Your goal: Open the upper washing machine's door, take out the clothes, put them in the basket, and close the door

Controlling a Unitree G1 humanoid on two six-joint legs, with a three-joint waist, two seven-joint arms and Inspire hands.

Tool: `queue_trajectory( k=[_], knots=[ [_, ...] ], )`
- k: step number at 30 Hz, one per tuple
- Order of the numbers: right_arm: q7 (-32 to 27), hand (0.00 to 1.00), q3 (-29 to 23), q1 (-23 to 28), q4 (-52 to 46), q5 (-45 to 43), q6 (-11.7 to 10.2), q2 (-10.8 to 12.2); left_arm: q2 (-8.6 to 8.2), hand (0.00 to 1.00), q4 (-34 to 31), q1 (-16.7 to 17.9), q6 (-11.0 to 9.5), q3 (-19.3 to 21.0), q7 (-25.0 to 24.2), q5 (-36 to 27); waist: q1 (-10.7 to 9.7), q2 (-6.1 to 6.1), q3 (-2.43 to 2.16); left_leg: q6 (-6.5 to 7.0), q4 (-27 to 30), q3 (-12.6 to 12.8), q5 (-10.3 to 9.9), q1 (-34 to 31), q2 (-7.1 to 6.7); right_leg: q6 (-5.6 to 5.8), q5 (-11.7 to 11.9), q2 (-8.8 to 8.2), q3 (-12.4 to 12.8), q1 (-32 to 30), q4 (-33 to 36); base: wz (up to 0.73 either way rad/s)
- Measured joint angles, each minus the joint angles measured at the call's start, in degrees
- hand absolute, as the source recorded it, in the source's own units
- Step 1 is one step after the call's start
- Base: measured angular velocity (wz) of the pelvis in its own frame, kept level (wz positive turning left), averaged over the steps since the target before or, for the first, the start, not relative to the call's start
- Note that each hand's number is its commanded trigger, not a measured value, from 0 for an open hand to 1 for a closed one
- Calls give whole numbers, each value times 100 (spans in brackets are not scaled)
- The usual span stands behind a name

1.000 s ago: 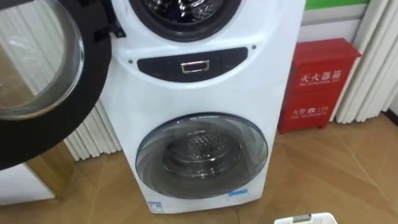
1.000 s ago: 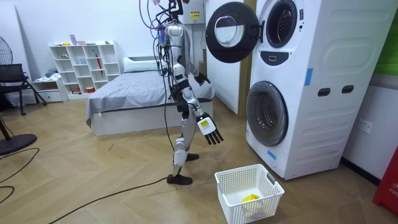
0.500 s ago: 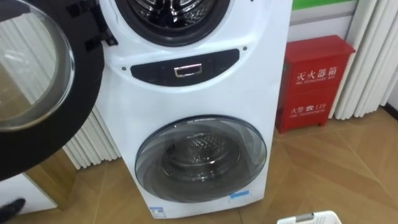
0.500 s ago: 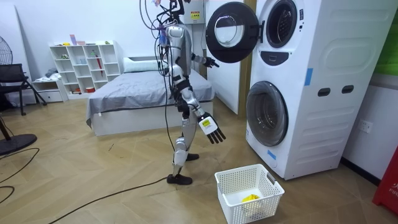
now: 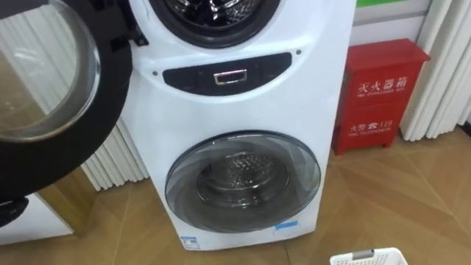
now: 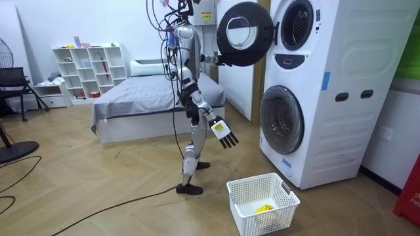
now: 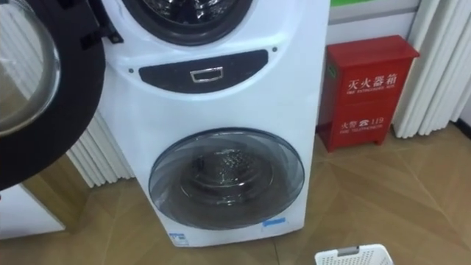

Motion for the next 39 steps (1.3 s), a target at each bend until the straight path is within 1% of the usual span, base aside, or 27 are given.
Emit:
queue_trajectory(
  k=[1, 5, 6, 8, 9, 10, 11, 12, 14, 15, 16, 18, 19, 20, 21, 22, 23, 24, 25, 26, 29, 31, 34, 35, 37, 38, 39],
  knots=[
    [1, 0, 1, -14, 0, -64, 0, -1, 0, 0, -203, 2, 43, -45, 64, 6, 11, -35, 12, 9, 69, -51, -6, -88, 0, 1, 11, 11, -13, -31, -4, 28],
    [-1, 0, 97, -41, 25, -63, -8, 6, -19, 0, -547, 1, 144, -352, 418, 277, 17, -31, 20, 31, 190, -197, -19, -283, 7, 38, 150, 65, 1, -57, -108, 22],
    [11, 0, 155, -32, 59, -63, -8, 23, -53, 0, -813, 2, 317, -460, 556, 415, -12, -22, 28, 44, 241, -284, -19, -356, 4, 44, 189, 80, -32, -60, -111, 36],
    [58, 0, 232, -20, 72, -76, 11, 32, -78, 0, -1107, 7, 499, -677, 691, 467, 25, -27, 27, 71, 265, -359, -6, -411, -20, 63, 213, 78, 2, -73, -92, 35],
    [96, 0, 254, -24, 2, -76, 11, 32, -79, 0, -1310, 7, 659, -781, 732, 467, 21, -33, 31, 91, 288, -464, 7, -456, -63, 68, 218, 71, -23, -71, -94, 31],
    [134, 0, 251, -61, -19, -75, 5, 27, -80, 0, -1471, 7, 747, -944, 782, 465, 20, -44, 40, 109, 319, -513, 17, -496, -91, 70, 219, 57, -54, -67, -93, 34],
    [144, 0, 251, -87, -20, -74, 4, 28, -82, 0, -1534, 7, 753, -1019, 793, 465, 21, -48, 42, 124, 325, -539, 27, -518, -104, 71, 220, 51, -84, -67, -94, 35],
    [179, 0, 250, -153, 15, -75, -5, 28, -106, 0, -1678, 7, 775, -1156, 805, 486, 21, -50, 46, 146, 355, -608, 42, -571, -130, 95, 236, 44, -159, -65, -112, 36],
    [192, 0, 256, -175, 58, -71, -9, 34, -267, 0, -1969, 8, 929, -1253, 812, 678, 26, -40, 54, 179, 404, -723, 63, -642, -178, 113, 257, 21, -216, -37, -191, 34],
    [219, 0, 262, -189, 71, -60, -14, 36, -336, 0, -2121, 12, 961, -1364, 815, 687, 33, -36, 103, 206, 419, -757, 81, -668, -187, 116, 257, -7, -222, -38, -188, 21],
    [250, 0, 314, -219, 83, -54, -14, 34, -447, 0, -2246, 14, 962, -1439, 816, 687, 60, -23, 127, 228, 435, -764, 94, -723, -212, 128, 263, -23, -217, -76, -193, 14],
    [341, 0, 423, -274, 138, -53, -17, 37, -598, 0, -2431, 17, 962, -1442, 821, 687, 59, -43, 137, 269, 435, -776, 139, -822, -261, 152, 249, -59, -186, -154, -195, 7],
    [407, 0, 425, -307, 229, -55, -3, 38, -697, 0, -2576, 35, 964, -1458, 820, 688, 59, -69, 128, 298, 432, -773, 180, -877, -318, 214, 210, -109, -157, -197, -209, 6],
    [423, 0, 423, -307, 238, -54, 10, 33, -745, 0, -2673, 91, 965, -1465, 818, 690, 57, -87, 119, 315, 432, -767, 197, -891, -337, 234, 197, -122, -141, -210, -223, 3],
    [434, 0, 421, -283, 245, -55, 13, 37, -837, 0, -2912, 252, 969, -1490, 814, 773, 32, -57, 136, 342, 431, -763, 222, -917, -358, 279, 214, -132, -129, -219, -273, 0],
    [432, 0, 425, -255, 246, -42, 27, 72, -872, 0, -3224, 476, 969, -1576, 811, 887, -23, -66, 133, 373, 401, -768, 263, -940, -388, 344, 207, -157, -139, -243, -277, 6],
    [427, 0, 429, -231, 245, -24, 44, 96, -892, 0, -3356, 569, 969, -1639, 806, 900, -43, -80, 125, 390, 371, -769, 289, -939, -407, 373, 201, -174, -143, -248, -275, 10],
    [412, 0, 452, -215, 245, -5, 83, 136, -981, 0, -3555, 659, 969, -1743, 802, 903, -49, -93, 117, 422, 344, -772, 324, -937, -439, 396, 209, -206, -144, -256, -264, 10],
    [387, 0, 556, -227, 246, -5, 85, 140, -1105, 0, -3649, 678, 969, -1837, 800, 904, -51, -98, 115, 453, 340, -782, 351, -938, -467, 424, 226, -230, -148, -259, -253, 9],
    [374, 0, 615, -246, 256, -3, 80, 137, -1168, 0, -3687, 678, 969, -1881, 799, 911, -55, -102, 113, 467, 337, -786, 365, -937, -480, 442, 236, -242, -155, -258, -251, 7],
    [351, 0, 928, -325, 269, 175, 71, 119, -1203, 0, -3914, 781, 968, -2205, 705, 1282, -53, -146, 110, 498, 291, -732, 433, -948, -494, 471, 270, -291, -165, -295, -243, 1],
    [330, 0, 1092, -336, 191, 249, 69, 112, -1212, 0, -4259, 971, 959, -2463, 449, 1415, -56, -195, 106, 533, 217, -660, 502, -949, -500, 487, 287, -337, -164, -348, -237, -6],
    [323, 0, 1122, -351, 185, 249, 68, 113, -1229, 0, -4469, 1039, 942, -2760, 36, 1657, -79, -216, 100, 575, 164, -540, 560, -947, -505, 496, 296, -401, -144, -416, -168, -6],
    [307, 0, 1121, -362, 194, 248, 68, 113, -1206, 0, -4556, 1039, 941, -2972, -162, 1842, -112, -216, 99, 585, 153, -483, 574, -945, -502, 499, 298, -416, -137, -416, -167, -3],
    [300, 0, 1128, -438, 204, 249, 68, 125, -1153, 0, -4686, 1032, 743, -3369, -683, 2151, -186, -221, 93, 573, 105, -401, 590, -904, -502, 496, 302, -463, -120, -422, -170, -18],
    [300, 0, 1140, -479, 204, 249, 68, 134, -1150, 0, -4724, 1028, 697, -3443, -815, 2196, -237, -221, 92, 573, 79, -401, 592, -895, -503, 494, 305, -471, -118, -419, -169, -35],
    [290, 0, 1198, -550, 205, 247, 68, 163, -1176, 0, -4741, 1021, 661, -3527, -1035, 2262, -315, -244, 70, 578, 49, -385, 596, -842, -508, 493, 312, -481, -59, -419, -172, -43]
  ],
)
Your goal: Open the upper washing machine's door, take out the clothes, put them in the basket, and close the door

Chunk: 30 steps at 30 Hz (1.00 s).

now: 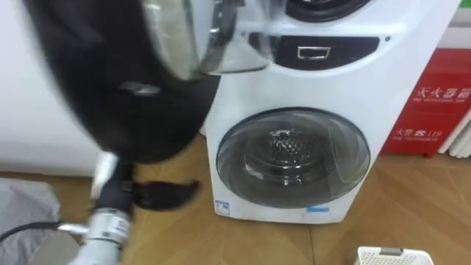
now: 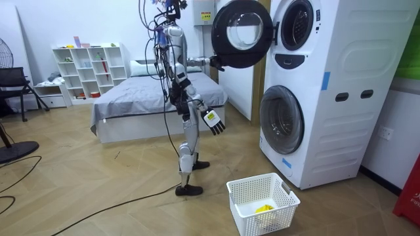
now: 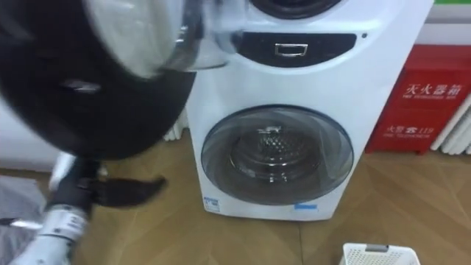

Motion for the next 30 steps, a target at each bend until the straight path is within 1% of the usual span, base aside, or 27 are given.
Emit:
queue_trajectory(
  k=[1, 2, 3, 4, 5, 7, 8, 9, 10, 12, 14, 17, 20, 21, 23, 26, 27, 28, 29, 30],
  knots=[
    [2, 0, 101, -21, -2, 2, -8, 30, 3, 0, 2, 1, -2, -71, -173, 23, -55, -54, -37, 2, -30, 67, -1, 72, 10, 28, 45, -2, 105, 7, -4, -42],
    [11, 0, 142, -18, 1, 2, -8, 48, 3, 0, 2, 2, -6, -87, -276, 34, -92, -90, -60, 4, -43, 94, -3, 101, 9, 45, 78, -10, 126, 18, -4, -31],
    [20, 0, 180, -4, 20, 2, -7, 96, -3, 0, 2, 0, -92, -122, -476, 35, -164, -149, -110, 6, -72, 128, -2, 147, 11, 61, 126, -17, 154, 28, -4, -19],
    [20, 0, 180, -5, 52, 17, -7, 139, -6, 0, 5, 0, -240, -178, -667, 39, -243, -186, -125, 18, -80, 164, 6, 214, 16, 106, 180, -18, 194, 51, -4, -17],
    [19, 0, 179, -4, 61, 21, -6, 151, -12, 0, 6, 2, -310, -213, -767, 48, -269, -186, -124, 23, -84, 179, 8, 238, 21, 118, 191, -16, 209, 57, -4, -20],
    [18, 0, 176, -9, 57, 20, -6, 168, -54, 0, 6, 1, -549, -370, -1148, 157, -369, -137, -94, 18, -112, 263, -1, 340, 45, 95, 191, 20, 275, 91, -8, -22],
    [21, 0, 176, -7, 58, 20, -6, 169, -73, 0, 6, 1, -585, -401, -1233, 160, -407, -121, -83, 12, -121, 270, -4, 358, 56, 84, 184, 29, 279, 98, -7, -19],
    [20, 0, 176, -4, 58, 20, -2, 172, -113, 0, 7, 2, -627, -461, -1398, 159, -436, -85, -53, -9, -134, 310, -15, 390, 92, 64, 173, 59, 329, 102, -7, -23],
    [21, 0, 177, 4, 59, 19, 1, 182, -118, 0, 17, 5, -669, -531, -1552, 159, -439, -85, -28, -40, -158, 368, -23, 414, 135, 42, 168, 87, 373, 78, -7, -24],
    [32, 0, 177, 9, 71, 18, 9, 187, -151, 0, 29, 14, -695, -605, -1775, 256, -470, -71, -32, -78, -221, 416, -15, 417, 163, 11, 154, 119, 403, 36, -4, -14],
    [49, 0, 179, 10, 80, 27, 21, 192, -183, 0, 31, 22, -697, -746, -1891, 415, -485, -62, -38, -109, -290, 417, -10, 429, 171, 6, 148, 133, 408, 16, -9, -2],
    [49, 0, 310, 8, 87, 58, 26, 204, -275, 0, 134, 115, -698, -930, -2086, 490, -522, -68, -34, -133, -351, 428, -22, 498, 180, -83, 126, 145, 412, 56, -7, 0],
    [63, 0, 368, -12, 112, 59, 45, 278, -328, 0, 449, 116, -698, -1092, -2249, 591, -571, -95, -18, -196, -399, 429, -73, 569, 185, -139, 49, 160, 412, 116, -12, 3],
    [57, 0, 380, -17, 129, 63, 45, 298, -337, 0, 547, 115, -697, -1135, -2290, 636, -582, -76, -27, -221, -400, 432, -104, 570, 196, -156, 26, 170, 410, 115, -18, -6],
    [28, 0, 494, -47, 230, 176, 34, 302, -335, 0, 580, 112, -693, -1225, -2327, 664, -597, -76, -25, -260, -401, 435, -145, 582, 214, -184, -1, 186, 409, 122, -15, -5],
    [-71, 0, 623, -113, 364, 303, 35, 306, -409, 0, 580, 26, -693, -1428, -2346, 657, -656, -81, -2, -292, -419, 467, -185, 628, 229, -188, -4, 192, 405, 157, -18, -6],
    [-127, 0, 690, -164, 376, 363, 35, 310, -429, 0, 579, -69, -693, -1518, -2360, 655, -719, -81, 9, -295, -420, 485, -197, 638, 233, -188, -4, 192, 402, 164, -18, -11],
    [-169, 0, 798, -235, 370, 364, 36, 315, -462, 0, 581, -193, -693, -1604, -2361, 655, -762, -90, 41, -301, -421, 527, -229, 658, 247, -187, -5, 196, 401, 169, -18, -12],
    [-176, 0, 827, -263, 352, 361, 38, 317, -481, 0, 586, -281, -692, -1663, -2361, 652, -782, -89, 57, -306, -421, 540, -250, 665, 253, -186, -5, 201, 400, 169, -19, -12],
    [-173, 0, 893, -287, 268, 353, 38, 310, -542, 0, 596, -474, -692, -1786, -2365, 651, -834, -89, 65, -308, -428, 549, -285, 662, 257, -178, -10, 202, 383, 159, -20, -5]
  ],
)
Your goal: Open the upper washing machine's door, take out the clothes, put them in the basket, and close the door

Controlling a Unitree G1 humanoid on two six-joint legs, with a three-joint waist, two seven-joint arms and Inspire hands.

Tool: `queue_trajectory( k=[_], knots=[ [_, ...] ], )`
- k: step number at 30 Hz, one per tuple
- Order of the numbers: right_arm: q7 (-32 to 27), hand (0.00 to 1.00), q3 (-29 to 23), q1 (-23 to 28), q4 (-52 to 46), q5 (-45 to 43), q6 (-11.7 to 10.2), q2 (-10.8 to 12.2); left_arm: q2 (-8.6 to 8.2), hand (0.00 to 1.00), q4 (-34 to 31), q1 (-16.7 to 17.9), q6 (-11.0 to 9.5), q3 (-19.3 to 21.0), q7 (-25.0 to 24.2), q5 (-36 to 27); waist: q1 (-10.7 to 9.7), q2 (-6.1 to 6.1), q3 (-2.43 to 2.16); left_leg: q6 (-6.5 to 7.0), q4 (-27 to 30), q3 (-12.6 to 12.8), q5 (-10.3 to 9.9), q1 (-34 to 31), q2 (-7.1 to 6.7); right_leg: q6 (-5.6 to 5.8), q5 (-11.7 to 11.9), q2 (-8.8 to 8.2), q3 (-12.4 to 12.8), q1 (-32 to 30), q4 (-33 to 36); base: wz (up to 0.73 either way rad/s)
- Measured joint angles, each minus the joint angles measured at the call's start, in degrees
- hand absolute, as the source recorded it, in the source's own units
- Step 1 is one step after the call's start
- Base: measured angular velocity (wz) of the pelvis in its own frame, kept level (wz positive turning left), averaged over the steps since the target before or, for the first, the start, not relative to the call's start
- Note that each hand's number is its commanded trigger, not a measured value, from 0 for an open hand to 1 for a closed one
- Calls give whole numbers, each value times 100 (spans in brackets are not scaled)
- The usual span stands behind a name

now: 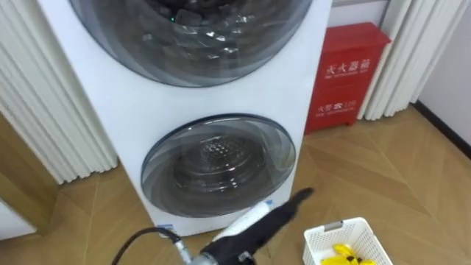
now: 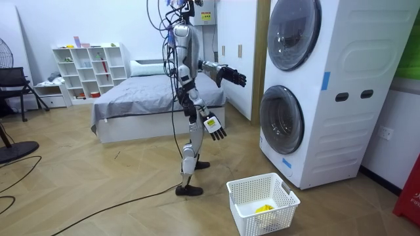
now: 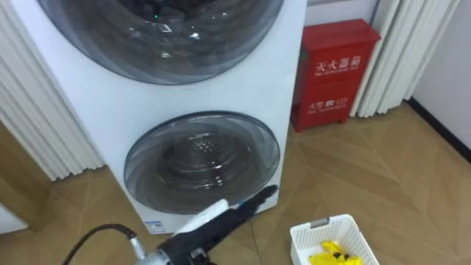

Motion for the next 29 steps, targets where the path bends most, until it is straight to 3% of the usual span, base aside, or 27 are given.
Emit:
queue_trajectory(
  k=[1, 4, 9, 12, 14, 16, 17, 21, 24, 25, 29],
  knots=[
    [3, 0, 28, -24, -14, -1, 0, -3, -45, 0, 38, -111, -2, -56, -2, 0, -34, 0, 0, 4, -1, 0, -5, -2, -2, 1, -1, -3, -19, -1, 2, -3],
    [8, 0, 40, -102, -190, 0, 23, 5, -434, 0, 671, -830, 15, -129, -29, -123, -64, 26, -7, 18, 2, 51, -31, -16, -10, 2, 0, -24, -81, -53, 7, -11],
    [3, 0, 30, -100, -228, -1, 99, -2, -572, 0, 1194, -864, 35, -80, -41, -117, -42, 52, -16, -6, -4, 62, -46, 28, 17, 2, 0, 0, -61, -46, 16, -5],
    [12, 0, 19, -66, -175, 34, 152, -1, -519, 0, 1812, -565, 35, 163, 64, -133, -24, 65, -25, -26, -30, 116, -57, 91, 52, 1, 0, 28, -31, -20, 15, -12],
    [7, 0, -2, -18, -59, 185, 152, -4, -505, 0, 2220, -240, 9, 460, 264, -135, 121, 61, -27, -50, -89, 205, -57, 173, 90, -5, 3, 50, 6, -26, 13, -28],
    [-21, 0, -99, 174, 86, 445, 150, -3, -518, 0, 3210, 148, -131, 921, 556, -163, 330, -3, -14, -92, -112, 265, -85, 299, 128, -23, -7, 79, 10, 47, 9, -20],
    [-28, 0, -108, 200, 152, 557, 148, -3, -515, 0, 3531, 244, -190, 1084, 641, -162, 396, 5, -30, -107, -111, 280, -97, 320, 136, -38, -16, 85, 15, 56, 9, -18],
    [-93, 0, -420, 329, 671, 1023, 152, 25, -449, 0, 5396, 946, -275, 2403, 1389, -266, 637, -148, -106, -151, -107, 269, -132, 359, 144, -87, -69, 93, -70, 107, -18, 0],
    [-156, 0, -773, 418, 991, 1393, 130, 41, -422, 0, 6430, 1286, -385, 3290, 1884, -685, 872, -173, -127, -163, -99, 258, -194, 433, 141, -86, -69, 89, -194, 221, -94, 0],
    [-180, 0, -834, 433, 1129, 1538, 141, 55, -428, 0, 6661, 1445, -388, 3583, 2050, -911, 937, -150, -133, -167, -90, 236, -224, 496, 142, -84, -70, 89, -257, 296, -89, 5],
    [-181, 0, -1011, 456, 1328, 1710, 142, 148, -493, 0, 7035, 1800, -438, 4033, 2506, -1011, 1047, -98, -118, -177, -101, 200, -257, 654, 146, -72, -78, 91, -307, 453, -91, 1]
  ],
)
